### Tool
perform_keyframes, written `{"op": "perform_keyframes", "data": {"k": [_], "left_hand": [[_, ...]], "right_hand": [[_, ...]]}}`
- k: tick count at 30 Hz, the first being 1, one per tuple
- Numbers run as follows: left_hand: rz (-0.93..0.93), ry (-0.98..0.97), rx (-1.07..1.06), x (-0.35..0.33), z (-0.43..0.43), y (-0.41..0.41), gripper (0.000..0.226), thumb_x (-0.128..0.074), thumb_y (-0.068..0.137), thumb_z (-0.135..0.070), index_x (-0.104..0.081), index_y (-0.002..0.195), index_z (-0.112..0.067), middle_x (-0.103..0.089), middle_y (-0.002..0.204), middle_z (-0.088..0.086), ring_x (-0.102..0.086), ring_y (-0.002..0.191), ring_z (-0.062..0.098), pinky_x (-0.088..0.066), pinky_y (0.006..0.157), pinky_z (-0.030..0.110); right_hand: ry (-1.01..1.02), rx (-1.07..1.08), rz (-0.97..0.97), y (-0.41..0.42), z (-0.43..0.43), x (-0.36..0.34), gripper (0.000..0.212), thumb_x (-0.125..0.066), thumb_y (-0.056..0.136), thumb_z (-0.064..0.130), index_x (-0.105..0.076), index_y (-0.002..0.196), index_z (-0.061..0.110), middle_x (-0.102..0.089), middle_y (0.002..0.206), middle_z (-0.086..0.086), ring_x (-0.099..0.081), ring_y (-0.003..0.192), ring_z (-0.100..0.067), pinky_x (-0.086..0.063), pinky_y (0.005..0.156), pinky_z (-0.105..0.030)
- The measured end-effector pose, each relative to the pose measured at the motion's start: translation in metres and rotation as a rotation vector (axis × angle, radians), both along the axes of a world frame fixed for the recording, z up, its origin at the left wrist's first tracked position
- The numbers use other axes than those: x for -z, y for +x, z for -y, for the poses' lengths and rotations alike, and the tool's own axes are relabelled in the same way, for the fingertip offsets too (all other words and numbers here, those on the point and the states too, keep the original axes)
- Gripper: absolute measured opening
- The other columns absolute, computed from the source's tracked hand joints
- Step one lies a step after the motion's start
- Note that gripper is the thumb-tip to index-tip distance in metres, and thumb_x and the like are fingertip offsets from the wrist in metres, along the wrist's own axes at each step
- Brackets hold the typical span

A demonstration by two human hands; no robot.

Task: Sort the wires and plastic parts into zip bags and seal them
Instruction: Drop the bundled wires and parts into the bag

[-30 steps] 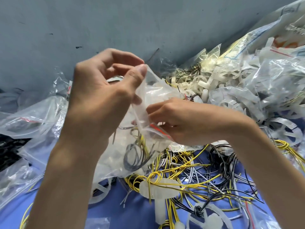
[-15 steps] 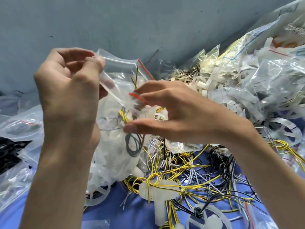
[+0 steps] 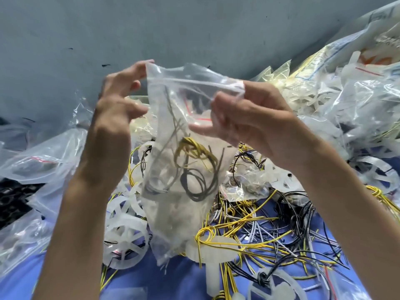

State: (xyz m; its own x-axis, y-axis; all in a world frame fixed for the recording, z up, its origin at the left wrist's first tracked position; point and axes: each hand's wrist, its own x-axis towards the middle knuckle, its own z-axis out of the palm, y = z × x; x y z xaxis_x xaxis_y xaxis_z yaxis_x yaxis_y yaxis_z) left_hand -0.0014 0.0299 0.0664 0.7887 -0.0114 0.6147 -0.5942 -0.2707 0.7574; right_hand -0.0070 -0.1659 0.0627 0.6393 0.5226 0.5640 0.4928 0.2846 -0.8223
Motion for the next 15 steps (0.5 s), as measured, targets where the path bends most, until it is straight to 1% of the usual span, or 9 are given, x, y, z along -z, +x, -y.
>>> {"op": "perform_keyframes", "data": {"k": [2, 3, 5, 6, 8, 10, 12, 13, 15], "left_hand": [[-0.003, 0.064, 0.023, 0.005, 0.002, 0.003, 0.056, -0.041, 0.069, -0.014, -0.058, 0.116, -0.039, -0.052, 0.134, 0.009, -0.046, 0.128, 0.021, -0.034, 0.108, 0.047], [-0.018, 0.082, 0.033, 0.009, 0.004, 0.005, 0.055, -0.042, 0.070, -0.014, -0.059, 0.118, -0.035, -0.053, 0.132, 0.009, -0.048, 0.126, 0.021, -0.035, 0.108, 0.048], [-0.040, 0.074, 0.057, 0.013, 0.007, 0.007, 0.051, -0.042, 0.071, -0.013, -0.062, 0.115, -0.029, -0.060, 0.125, 0.006, -0.055, 0.119, 0.019, -0.040, 0.104, 0.048], [-0.046, 0.061, 0.080, 0.014, 0.006, 0.008, 0.048, -0.042, 0.070, -0.012, -0.065, 0.107, -0.032, -0.065, 0.117, 0.003, -0.059, 0.113, 0.018, -0.042, 0.101, 0.049], [-0.077, 0.039, 0.104, 0.014, 0.003, 0.011, 0.044, -0.040, 0.070, -0.009, -0.066, 0.088, -0.040, -0.071, 0.094, -0.011, -0.065, 0.097, 0.011, -0.049, 0.089, 0.047], [-0.097, 0.076, 0.072, 0.014, -0.003, 0.012, 0.029, -0.039, 0.070, -0.011, -0.058, 0.078, -0.032, -0.068, 0.077, -0.017, -0.064, 0.080, 0.005, -0.049, 0.076, 0.040], [-0.076, 0.061, 0.003, 0.012, -0.008, 0.011, 0.013, -0.040, 0.069, -0.012, -0.045, 0.075, -0.022, -0.064, 0.069, -0.013, -0.062, 0.072, 0.009, -0.049, 0.073, 0.039], [-0.039, 0.026, -0.041, 0.010, -0.011, 0.010, 0.011, -0.040, 0.068, -0.010, -0.042, 0.073, -0.020, -0.062, 0.064, -0.013, -0.061, 0.066, 0.007, -0.050, 0.070, 0.034], [0.028, 0.036, -0.152, 0.004, -0.022, 0.015, 0.010, -0.035, 0.071, -0.007, -0.034, 0.067, -0.016, -0.056, 0.052, -0.019, -0.052, 0.052, -0.006, -0.042, 0.058, 0.013]], "right_hand": [[0.052, -0.081, -0.058, 0.000, 0.003, 0.000, 0.029, -0.061, 0.086, 0.015, -0.051, 0.059, 0.012, -0.028, 0.053, -0.005, -0.022, 0.044, -0.018, -0.053, 0.086, -0.044], [0.061, -0.117, -0.084, 0.000, 0.004, 0.000, 0.028, -0.066, 0.082, 0.020, -0.052, 0.059, 0.011, -0.027, 0.055, -0.008, -0.019, 0.046, -0.022, -0.052, 0.086, -0.045], [0.036, -0.139, -0.115, 0.000, 0.007, 0.001, 0.019, -0.065, 0.079, 0.021, -0.057, 0.067, 0.008, -0.039, 0.056, -0.003, -0.029, 0.047, -0.019, -0.047, 0.086, -0.061], [0.011, -0.132, -0.104, 0.001, 0.007, 0.001, 0.014, -0.061, 0.081, 0.018, -0.058, 0.072, 0.008, -0.048, 0.059, 0.003, -0.038, 0.049, -0.013, -0.041, 0.082, -0.070], [-0.030, -0.099, -0.080, 0.001, 0.008, 0.001, 0.011, -0.052, 0.085, 0.013, -0.056, 0.077, 0.008, -0.055, 0.063, 0.007, -0.045, 0.053, -0.008, -0.037, 0.071, -0.070], [-0.083, -0.020, -0.042, 0.000, 0.009, -0.001, 0.012, -0.051, 0.086, 0.014, -0.055, 0.077, 0.007, -0.053, 0.063, 0.003, -0.047, 0.054, -0.009, -0.050, 0.060, -0.044], [-0.153, 0.060, 0.030, 0.001, 0.010, -0.002, 0.013, -0.054, 0.084, 0.015, -0.053, 0.077, 0.005, -0.054, 0.065, -0.002, -0.051, 0.059, -0.011, -0.046, 0.061, -0.022], [-0.182, 0.080, 0.051, 0.002, 0.010, -0.001, 0.010, -0.054, 0.084, 0.013, -0.053, 0.077, 0.005, -0.056, 0.067, -0.003, -0.054, 0.063, -0.012, -0.046, 0.065, -0.019], [-0.223, 0.063, 0.069, 0.001, 0.010, -0.002, 0.006, -0.054, 0.085, 0.008, -0.055, 0.079, 0.007, -0.061, 0.072, -0.006, -0.059, 0.070, -0.012, -0.046, 0.070, -0.018]]}}
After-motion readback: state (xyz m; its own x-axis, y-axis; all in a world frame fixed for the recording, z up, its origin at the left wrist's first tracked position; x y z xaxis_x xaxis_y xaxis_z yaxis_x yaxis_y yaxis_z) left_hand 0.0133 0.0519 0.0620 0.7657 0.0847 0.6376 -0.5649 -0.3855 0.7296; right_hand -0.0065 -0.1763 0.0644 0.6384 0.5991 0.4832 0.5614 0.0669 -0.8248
